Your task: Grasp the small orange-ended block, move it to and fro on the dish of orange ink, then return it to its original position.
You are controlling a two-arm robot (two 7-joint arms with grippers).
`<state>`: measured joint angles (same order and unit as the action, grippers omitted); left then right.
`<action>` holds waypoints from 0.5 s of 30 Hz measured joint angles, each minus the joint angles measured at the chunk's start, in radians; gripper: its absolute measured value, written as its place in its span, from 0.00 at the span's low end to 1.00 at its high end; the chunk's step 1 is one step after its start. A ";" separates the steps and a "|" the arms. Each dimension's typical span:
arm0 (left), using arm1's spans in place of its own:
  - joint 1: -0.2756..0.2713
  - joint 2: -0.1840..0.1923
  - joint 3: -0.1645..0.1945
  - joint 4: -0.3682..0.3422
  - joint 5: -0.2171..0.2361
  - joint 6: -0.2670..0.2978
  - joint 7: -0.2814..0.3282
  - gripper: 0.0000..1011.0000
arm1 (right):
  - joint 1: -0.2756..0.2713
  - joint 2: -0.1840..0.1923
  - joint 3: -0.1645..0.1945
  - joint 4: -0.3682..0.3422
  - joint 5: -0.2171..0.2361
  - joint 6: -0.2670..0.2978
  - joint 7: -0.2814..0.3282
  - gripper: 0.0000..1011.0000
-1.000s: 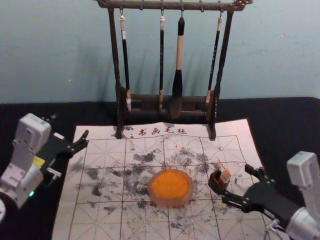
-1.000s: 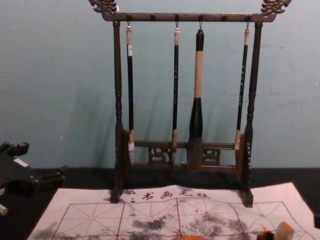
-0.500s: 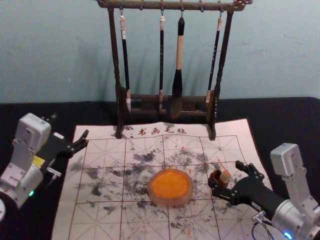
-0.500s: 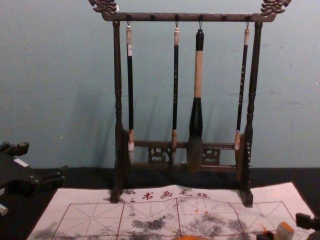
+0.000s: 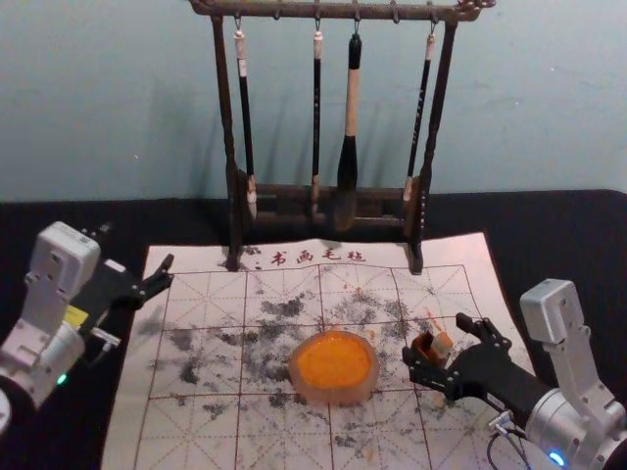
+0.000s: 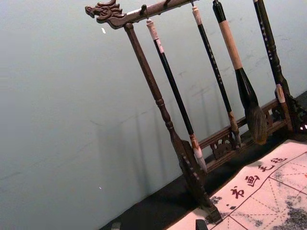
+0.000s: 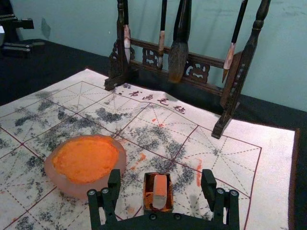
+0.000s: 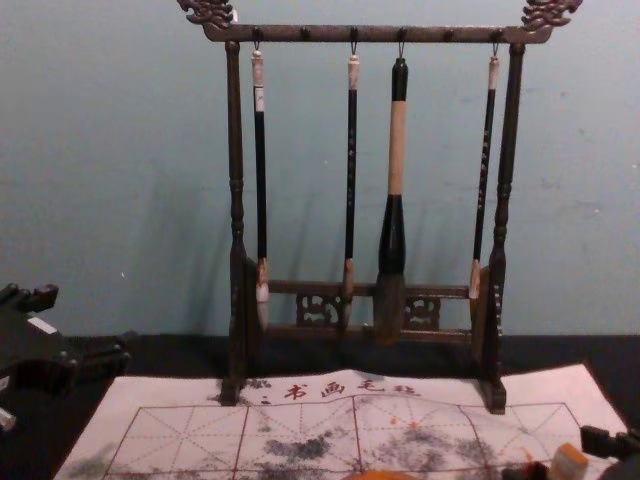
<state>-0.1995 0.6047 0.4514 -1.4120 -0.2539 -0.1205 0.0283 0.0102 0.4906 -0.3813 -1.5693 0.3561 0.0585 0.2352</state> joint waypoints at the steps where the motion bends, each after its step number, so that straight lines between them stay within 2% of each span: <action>1: 0.000 0.000 0.000 0.000 0.000 0.000 0.000 1.00 | 0.000 0.000 0.000 0.000 0.000 0.000 0.000 0.99; 9: 0.000 0.000 0.000 0.000 0.000 0.000 0.000 1.00 | 0.000 0.001 0.000 0.000 0.002 0.000 0.000 0.99; 15: 0.000 0.000 0.000 0.000 0.000 0.000 0.000 1.00 | 0.000 0.001 -0.001 0.000 0.004 0.000 0.001 0.86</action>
<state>-0.1996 0.6047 0.4514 -1.4120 -0.2539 -0.1205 0.0282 0.0105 0.4920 -0.3819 -1.5695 0.3604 0.0583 0.2358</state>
